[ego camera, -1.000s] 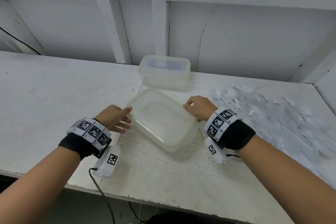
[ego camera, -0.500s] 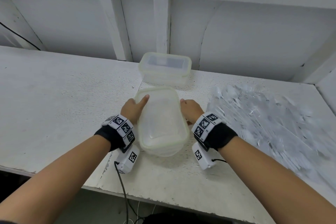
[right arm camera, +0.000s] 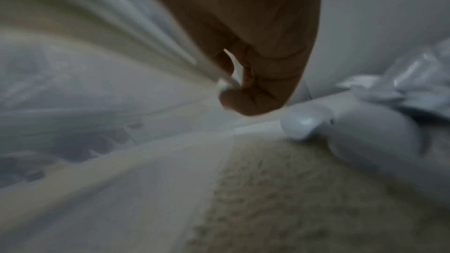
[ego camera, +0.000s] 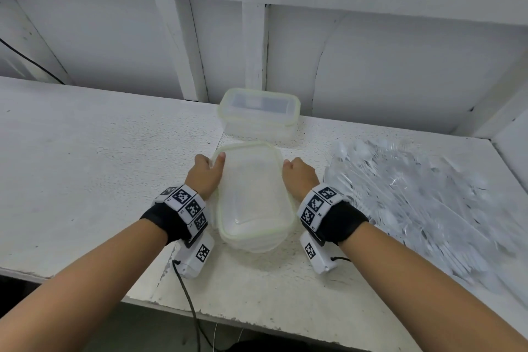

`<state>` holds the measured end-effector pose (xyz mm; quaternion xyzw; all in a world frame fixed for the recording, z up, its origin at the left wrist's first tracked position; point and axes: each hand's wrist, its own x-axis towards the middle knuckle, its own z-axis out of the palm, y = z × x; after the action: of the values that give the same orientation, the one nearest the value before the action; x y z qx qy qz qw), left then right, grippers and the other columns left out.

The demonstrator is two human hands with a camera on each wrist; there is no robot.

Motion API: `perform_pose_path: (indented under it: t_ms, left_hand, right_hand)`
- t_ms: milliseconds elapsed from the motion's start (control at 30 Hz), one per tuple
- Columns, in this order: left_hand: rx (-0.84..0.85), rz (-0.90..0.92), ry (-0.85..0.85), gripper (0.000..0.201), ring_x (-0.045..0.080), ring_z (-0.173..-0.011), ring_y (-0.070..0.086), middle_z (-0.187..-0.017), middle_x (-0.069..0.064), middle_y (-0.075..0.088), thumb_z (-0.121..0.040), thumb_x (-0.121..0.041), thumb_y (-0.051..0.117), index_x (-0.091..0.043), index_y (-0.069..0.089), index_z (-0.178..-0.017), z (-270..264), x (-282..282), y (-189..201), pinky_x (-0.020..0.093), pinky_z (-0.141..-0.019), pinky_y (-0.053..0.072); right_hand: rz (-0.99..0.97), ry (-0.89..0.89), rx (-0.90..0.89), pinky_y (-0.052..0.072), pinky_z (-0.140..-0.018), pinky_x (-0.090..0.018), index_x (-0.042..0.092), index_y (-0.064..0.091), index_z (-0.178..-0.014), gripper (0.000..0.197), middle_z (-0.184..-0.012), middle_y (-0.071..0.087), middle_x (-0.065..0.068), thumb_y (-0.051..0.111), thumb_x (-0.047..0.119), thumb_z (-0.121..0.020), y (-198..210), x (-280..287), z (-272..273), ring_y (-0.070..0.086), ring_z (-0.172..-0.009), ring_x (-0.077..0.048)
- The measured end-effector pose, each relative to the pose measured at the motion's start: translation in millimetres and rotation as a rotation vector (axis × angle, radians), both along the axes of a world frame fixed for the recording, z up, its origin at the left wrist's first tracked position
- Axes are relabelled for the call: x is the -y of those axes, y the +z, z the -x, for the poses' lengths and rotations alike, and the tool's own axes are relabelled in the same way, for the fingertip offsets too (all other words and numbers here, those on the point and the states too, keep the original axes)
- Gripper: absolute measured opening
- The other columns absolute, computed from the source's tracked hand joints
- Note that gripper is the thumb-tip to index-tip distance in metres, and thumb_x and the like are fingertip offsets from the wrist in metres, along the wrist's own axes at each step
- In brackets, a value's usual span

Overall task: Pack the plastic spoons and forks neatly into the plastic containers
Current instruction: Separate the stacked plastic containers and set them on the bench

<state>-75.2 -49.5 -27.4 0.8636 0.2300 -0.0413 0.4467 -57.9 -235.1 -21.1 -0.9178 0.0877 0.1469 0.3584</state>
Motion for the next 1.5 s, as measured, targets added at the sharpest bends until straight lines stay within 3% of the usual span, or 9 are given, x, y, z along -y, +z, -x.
perform_pose_path:
  t_ms: [167, 333, 633, 767, 933, 1067, 1267, 1367, 1500]
  left_hand:
    - [0.080, 0.136, 0.036, 0.023, 0.018, -0.070, 0.047, -0.093, 0.007, 0.051, -0.092, -0.029, 0.051, -0.011, 0.048, -0.106, -5.1, -12.7, 28.7, 0.026, -0.051, 0.040]
    - [0.179, 0.335, -0.024, 0.017, 0.015, -0.060, 0.047, -0.081, 0.004, 0.051, -0.089, -0.025, 0.062, -0.013, 0.049, -0.090, -11.0, -3.4, 66.0, 0.022, -0.043, 0.043]
    - [0.270, 0.574, -0.105, 0.008, 0.017, -0.064, 0.060, -0.081, 0.007, 0.059, -0.094, -0.013, 0.054, -0.006, 0.057, -0.094, -7.4, 19.5, 82.4, 0.025, -0.056, 0.058]
    - [0.224, 0.523, -0.134, 0.021, 0.017, -0.068, 0.061, -0.089, 0.006, 0.063, -0.097, -0.024, 0.049, -0.009, 0.060, -0.104, -8.9, 14.9, 84.3, 0.029, -0.057, 0.056]
    - [-0.074, -0.164, -0.155, 0.050, 0.030, -0.117, 0.050, -0.135, 0.014, 0.046, -0.094, -0.033, 0.050, -0.011, 0.038, -0.137, -1.4, -7.1, 46.9, 0.046, -0.093, 0.048]
    - [-0.270, 0.178, -0.148, 0.056, 0.034, -0.096, 0.062, -0.125, 0.019, 0.052, -0.092, -0.016, 0.054, -0.011, 0.028, -0.142, 14.2, -4.2, 21.2, 0.049, -0.078, 0.055]
    - [-0.149, 0.438, -0.028, 0.030, 0.029, -0.070, 0.062, -0.096, 0.016, 0.057, -0.090, 0.002, 0.046, -0.004, 0.045, -0.120, 13.4, -12.5, 39.2, 0.032, -0.047, 0.057]
    - [-0.066, 0.501, 0.016, 0.014, 0.026, -0.070, 0.059, -0.084, 0.011, 0.056, -0.093, 0.003, 0.041, -0.003, 0.048, -0.104, 10.8, -18.4, 59.1, 0.030, -0.047, 0.056]
    - [-0.023, 0.580, 0.067, 0.013, 0.024, -0.073, 0.057, -0.086, 0.011, 0.055, -0.094, 0.001, 0.040, -0.004, 0.052, -0.092, 5.1, -15.5, 63.9, 0.029, -0.045, 0.056]
  right_hand:
    - [0.060, 0.349, 0.273, 0.036, -0.105, -0.039, 0.019, 0.039, -0.137, 0.050, -0.140, 0.038, -0.010, 0.043, 0.046, -0.094, 30.2, 8.5, 23.7, 0.040, -0.127, -0.025]
    - [0.178, 0.675, 0.231, 0.034, -0.106, -0.041, 0.036, 0.021, -0.144, 0.082, -0.150, 0.026, 0.004, 0.045, 0.075, -0.076, 63.3, -0.6, 62.3, 0.034, -0.135, -0.018]
    - [0.209, 0.675, 0.370, 0.041, -0.097, -0.036, 0.024, 0.015, -0.148, 0.074, -0.146, 0.034, -0.002, 0.047, 0.054, -0.088, 78.1, -0.6, 82.8, 0.045, -0.124, -0.023]
    - [0.148, 0.592, 0.454, 0.040, -0.095, -0.034, 0.018, 0.024, -0.146, 0.063, -0.138, 0.044, -0.006, 0.049, 0.033, -0.091, 82.0, -0.8, 83.7, 0.047, -0.119, -0.023]
    - [-0.088, 0.395, 0.525, 0.047, -0.095, -0.036, 0.013, 0.041, -0.139, 0.051, -0.128, 0.056, -0.008, 0.052, 0.019, -0.090, 88.8, 18.5, 77.6, 0.056, -0.110, -0.021]
    - [-0.292, 0.168, 0.455, 0.052, -0.069, -0.014, 0.016, 0.051, -0.132, 0.041, -0.115, 0.060, 0.006, 0.049, 0.012, -0.092, 87.5, 42.9, 68.5, 0.063, -0.084, -0.007]
    - [-0.502, -0.068, 0.356, 0.058, -0.062, -0.039, 0.034, 0.055, -0.103, 0.023, -0.093, 0.061, 0.013, 0.044, 0.015, -0.096, 65.9, 56.7, 58.8, 0.065, -0.094, -0.023]
    - [-0.673, -0.179, 0.206, 0.057, -0.060, -0.035, 0.023, 0.051, -0.121, 0.027, -0.112, 0.060, 0.002, 0.041, 0.013, -0.098, 48.5, 52.7, 55.1, 0.064, -0.097, -0.017]
    - [-0.834, -0.261, -0.013, 0.055, -0.075, -0.055, 0.012, 0.042, -0.135, 0.037, -0.117, 0.059, -0.003, 0.036, 0.007, -0.098, 19.4, 37.6, 51.6, 0.066, -0.096, -0.022]
